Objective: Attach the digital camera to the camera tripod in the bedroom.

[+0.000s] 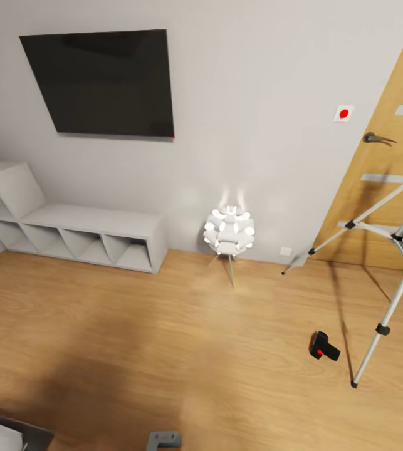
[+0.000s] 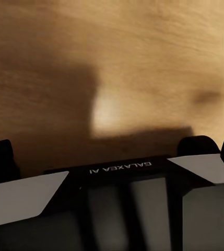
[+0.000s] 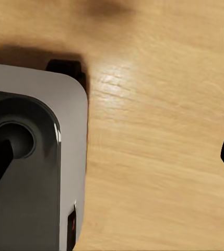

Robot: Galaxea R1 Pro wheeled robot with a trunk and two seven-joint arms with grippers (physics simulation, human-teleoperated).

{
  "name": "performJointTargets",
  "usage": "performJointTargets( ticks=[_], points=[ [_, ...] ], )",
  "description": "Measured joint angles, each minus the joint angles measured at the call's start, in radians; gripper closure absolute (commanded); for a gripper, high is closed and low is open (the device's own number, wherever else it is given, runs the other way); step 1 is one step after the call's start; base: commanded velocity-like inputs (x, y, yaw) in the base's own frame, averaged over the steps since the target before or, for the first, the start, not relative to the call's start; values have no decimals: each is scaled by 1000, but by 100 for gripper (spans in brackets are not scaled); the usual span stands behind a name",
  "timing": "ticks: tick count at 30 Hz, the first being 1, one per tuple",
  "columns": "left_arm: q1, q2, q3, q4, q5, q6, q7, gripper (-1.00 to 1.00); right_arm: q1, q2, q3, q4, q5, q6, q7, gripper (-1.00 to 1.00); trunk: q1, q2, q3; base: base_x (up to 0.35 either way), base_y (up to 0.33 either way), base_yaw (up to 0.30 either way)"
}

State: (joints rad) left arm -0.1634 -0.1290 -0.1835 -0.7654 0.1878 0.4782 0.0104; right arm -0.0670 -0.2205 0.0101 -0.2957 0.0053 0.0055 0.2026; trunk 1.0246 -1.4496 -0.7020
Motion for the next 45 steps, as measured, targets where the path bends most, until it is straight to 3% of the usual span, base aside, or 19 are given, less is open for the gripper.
performJointTargets(
  ticks=[35, 45],
  points=[
    [0, -1, -5, 0, -3, 0, 0, -100, 0, 0, -1, -2, 0, -1, 0, -100, 0, 0, -21, 269, -210, -156],
    [0, 0, -2, -1, -2, 0, -3, -100, 0, 0, -2, -1, -3, -1, 0, -100, 0, 0, -27, 81, -47, -158]
  ],
)
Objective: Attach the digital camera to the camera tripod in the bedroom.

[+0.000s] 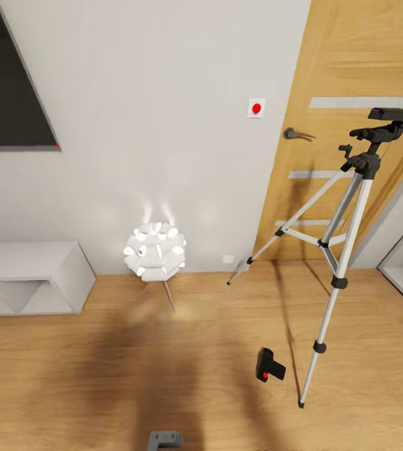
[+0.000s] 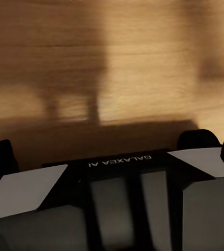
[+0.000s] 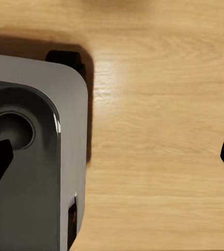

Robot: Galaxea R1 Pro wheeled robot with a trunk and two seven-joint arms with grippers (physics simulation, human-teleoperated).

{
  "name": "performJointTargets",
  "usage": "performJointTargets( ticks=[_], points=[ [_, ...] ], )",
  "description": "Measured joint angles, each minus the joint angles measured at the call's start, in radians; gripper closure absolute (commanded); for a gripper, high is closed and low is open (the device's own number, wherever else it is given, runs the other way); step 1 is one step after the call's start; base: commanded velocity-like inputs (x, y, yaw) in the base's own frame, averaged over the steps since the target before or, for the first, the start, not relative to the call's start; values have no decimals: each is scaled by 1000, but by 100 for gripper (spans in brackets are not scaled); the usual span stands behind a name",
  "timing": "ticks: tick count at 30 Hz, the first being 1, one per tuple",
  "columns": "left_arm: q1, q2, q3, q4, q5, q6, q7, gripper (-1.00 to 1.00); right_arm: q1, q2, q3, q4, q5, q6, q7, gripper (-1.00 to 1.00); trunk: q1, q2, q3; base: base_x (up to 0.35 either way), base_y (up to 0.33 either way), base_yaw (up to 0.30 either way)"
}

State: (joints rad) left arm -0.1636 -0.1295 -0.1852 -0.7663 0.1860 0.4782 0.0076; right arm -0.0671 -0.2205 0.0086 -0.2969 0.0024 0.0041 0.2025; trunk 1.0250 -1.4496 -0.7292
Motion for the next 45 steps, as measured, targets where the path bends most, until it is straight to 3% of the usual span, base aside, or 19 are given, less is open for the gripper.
performJointTargets(
  ticks=[20, 26, 28, 29, 34, 35, 38, 39, 41, 45],
  points=[
    [-1, -1, 5, -5, 2, 7, -2, -100, 0, 1, -4, 0, -1, 0, -1, -100, 0, 0, -12, 4, -2, -161],
    [-2, -1, 5, -12, 32, 32, -3, -100, 0, 1, -9, 0, -2, 0, -2, -100, 0, 0, -16, 0, 0, -163],
    [-3, 3, 5, -13, 68, 51, -3, -100, 0, 0, -10, -2, -3, 0, -3, -100, 0, 0, -17, 0, 0, -163],
    [-3, 3, 5, -13, 69, 52, -3, -100, 0, 0, -10, -2, -3, 0, -3, -100, 0, 0, -17, 0, 0, -164],
    [-7, 44, 4, -17, 192, 92, -4, -100, 0, 0, -11, -5, -3, -1, -2, -100, 0, 0, -18, 0, 0, -171],
    [-7, 44, 4, -17, 194, 92, -4, -100, 0, 0, -11, -5, -3, -1, -2, -100, 0, 0, -18, 0, 0, -188],
    [-9, 67, 3, -18, 270, 103, -4, -100, 0, 0, -12, -6, -4, -1, -3, -100, 0, 0, -17, 0, 0, -202],
    [-9, 67, 3, -18, 271, 103, -4, -100, 0, 0, -12, -6, -4, -1, -3, -100, 0, 0, -16, 0, 0, -213],
    [-11, 81, 3, -19, 310, 108, -5, -100, 0, 0, -12, -6, -4, -1, -3, -100, 4, -7, -18, 0, 0, -220],
    [-14, 98, 3, -19, 352, 111, -5, -100, 0, 1, -12, -7, -5, -1, -3, -100, 19, -35, -27, 0, 0, -235]
  ],
)
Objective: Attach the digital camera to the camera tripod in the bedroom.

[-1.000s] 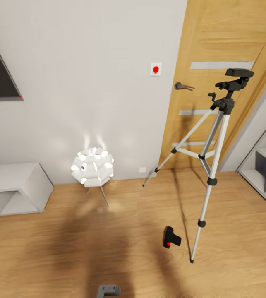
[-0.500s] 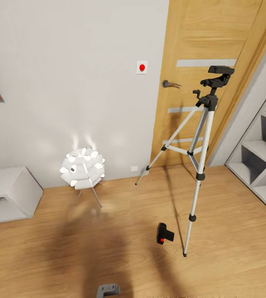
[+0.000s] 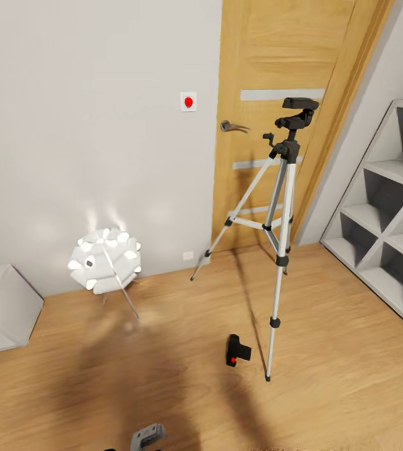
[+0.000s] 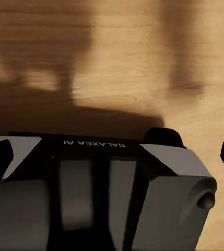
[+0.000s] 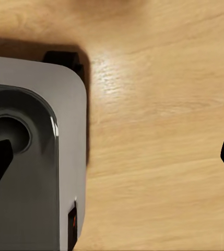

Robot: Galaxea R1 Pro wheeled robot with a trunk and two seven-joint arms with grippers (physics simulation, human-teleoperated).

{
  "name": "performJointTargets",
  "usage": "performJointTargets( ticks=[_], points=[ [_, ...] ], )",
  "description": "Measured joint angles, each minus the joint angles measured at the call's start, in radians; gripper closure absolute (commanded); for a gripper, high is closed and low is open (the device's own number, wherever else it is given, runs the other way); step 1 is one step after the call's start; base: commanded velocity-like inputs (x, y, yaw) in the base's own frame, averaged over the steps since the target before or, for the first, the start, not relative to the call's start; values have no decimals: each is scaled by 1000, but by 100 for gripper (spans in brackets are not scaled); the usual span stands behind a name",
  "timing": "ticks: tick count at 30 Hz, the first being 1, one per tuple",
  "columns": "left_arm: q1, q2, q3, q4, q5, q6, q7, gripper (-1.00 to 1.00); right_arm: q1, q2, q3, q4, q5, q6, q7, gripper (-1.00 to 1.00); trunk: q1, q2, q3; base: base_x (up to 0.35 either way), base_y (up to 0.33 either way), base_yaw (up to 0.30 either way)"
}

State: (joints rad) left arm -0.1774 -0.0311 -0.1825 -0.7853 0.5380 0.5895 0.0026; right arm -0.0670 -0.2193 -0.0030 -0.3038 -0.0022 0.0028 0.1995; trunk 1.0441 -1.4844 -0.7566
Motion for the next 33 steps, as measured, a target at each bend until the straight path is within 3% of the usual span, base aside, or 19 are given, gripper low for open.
performJointTargets(
  ticks=[9, 13, 17, 18, 19, 24, 25, 29, 32, 33],
  points=[
    [-12, 14, -1, 0, 37, 5, 0, -100, -2, 0, 0, -3, -1, 1, 1, -100, 35, -63, -21, 0, 0, -251],
    [-58, 13, -1, 2, 43, 43, 0, -100, -6, -1, -4, -14, -4, 7, 1, -100, 50, -91, -30, 0, 0, -257],
    [-138, -7, -2, 0, 46, 133, 3, -100, -13, -4, -20, -71, -23, 58, -1, -100, 65, -119, -39, 0, 0, -229],
    [-161, -15, -2, 1, 44, 146, 6, -100, -18, -6, -23, -91, -26, 85, -1, -100, 69, -126, -41, 0, 0, -118],
    [-207, -32, -3, 6, 44, 166, 21, -100, -30, -18, -28, -145, -31, 163, -1, -100, 73, -133, -44, 0, 0, -95],
    [-329, -63, -4, 22, 39, 193, 70, -100, -60, -79, -39, -330, -36, 429, -2, -100, 92, -168, -59, 0, 0, -50],
    [-368, -70, -4, 26, 39, 198, 82, -100, -76, -97, -53, -404, -37, 522, -3, -100, 96, -175, -61, 0, 0, -20],
    [-442, -76, -3, 31, 38, 209, 97, -100, -133, -114, -113, -578, -40, 667, -5, -100, 111, -203, -74, 0, 0, -11],
    [-469, -77, -2, 31, 36, 244, 101, -100, -183, -112, -146, -672, -40, 720, -7, -100, 123, -224, -83, 0, 0, -4],
    [-483, -77, -2, 31, 34, 267, 108, -100, -229, -106, -158, -720, -40, 773, -19, -100, 127, -231, -87, 0, 0, -2]
  ],
)
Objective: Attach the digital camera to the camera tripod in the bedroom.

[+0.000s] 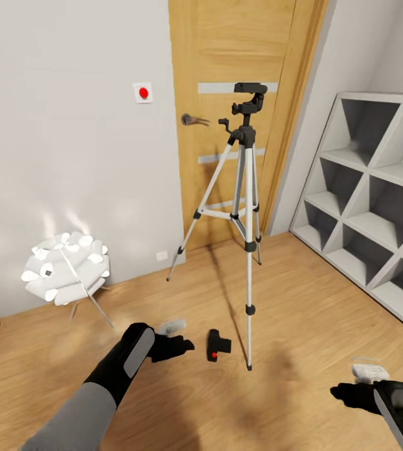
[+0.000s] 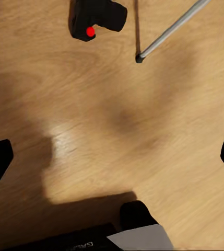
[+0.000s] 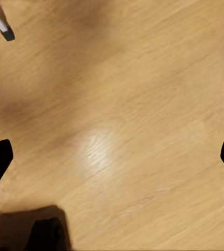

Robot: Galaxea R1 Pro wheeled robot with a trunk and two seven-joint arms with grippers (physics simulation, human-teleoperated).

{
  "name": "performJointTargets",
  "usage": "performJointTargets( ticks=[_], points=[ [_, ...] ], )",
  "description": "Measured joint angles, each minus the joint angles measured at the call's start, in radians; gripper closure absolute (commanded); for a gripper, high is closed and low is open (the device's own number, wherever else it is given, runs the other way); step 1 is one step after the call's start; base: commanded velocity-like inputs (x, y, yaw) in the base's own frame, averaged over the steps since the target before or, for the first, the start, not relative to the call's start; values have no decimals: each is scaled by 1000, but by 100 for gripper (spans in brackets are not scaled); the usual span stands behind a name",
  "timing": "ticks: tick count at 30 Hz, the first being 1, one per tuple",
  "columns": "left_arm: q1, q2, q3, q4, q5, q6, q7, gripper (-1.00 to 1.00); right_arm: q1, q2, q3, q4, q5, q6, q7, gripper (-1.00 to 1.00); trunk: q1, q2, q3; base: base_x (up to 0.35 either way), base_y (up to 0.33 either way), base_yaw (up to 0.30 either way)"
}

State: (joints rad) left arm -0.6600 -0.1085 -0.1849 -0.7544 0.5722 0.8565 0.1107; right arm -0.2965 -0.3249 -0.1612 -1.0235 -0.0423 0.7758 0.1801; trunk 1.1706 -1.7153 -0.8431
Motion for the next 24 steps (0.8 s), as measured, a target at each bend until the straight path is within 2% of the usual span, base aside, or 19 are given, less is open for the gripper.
performJointTargets(
  ticks=[3, 4, 6, 7, 9, 15, 20, 24],
  points=[
    [-23, -1, 1, 0, -1, 24, 23, -100, -73, 4, -12, -51, 0, 75, -26, -100, 12, -21, -9, 0, 0, -1],
    [-47, -2, 1, 1, -1, 34, 73, -100, -136, 5, -19, -80, -1, 116, -38, -100, 15, -28, -13, 0, 0, 0],
    [-58, -4, 0, 1, 1, 34, 114, -100, -185, 8, -23, -93, -3, 130, -42, -100, 23, -42, -19, 0, 0, 0],
    [-58, -4, 0, 1, 1, 34, 115, -100, -185, 8, -23, -93, -2, 130, -42, -100, 27, -49, -22, 0, 0, 0],
    [-72, -8, -4, 2, 3, 18, 178, -100, -280, 12, -27, -120, -8, 145, -47, -100, 35, -63, -28, 0, 0, 0],
    [-76, -9, -8, 11, 3, 11, 188, -100, -314, 18, -27, -142, -9, 148, -48, -100, 58, -105, -47, 0, 0, 0],
    [-76, -5, -11, 19, 2, 7, 187, -100, -322, 33, -26, -210, -9, 149, -49, -100, 77, -140, -63, 0, 0, 0],
    [-72, -2, -11, 27, 2, 3, 186, -100, -318, 66, -22, -308, -10, 159, -51, -100, 92, -168, -75, 0, 0, 0]
  ],
)
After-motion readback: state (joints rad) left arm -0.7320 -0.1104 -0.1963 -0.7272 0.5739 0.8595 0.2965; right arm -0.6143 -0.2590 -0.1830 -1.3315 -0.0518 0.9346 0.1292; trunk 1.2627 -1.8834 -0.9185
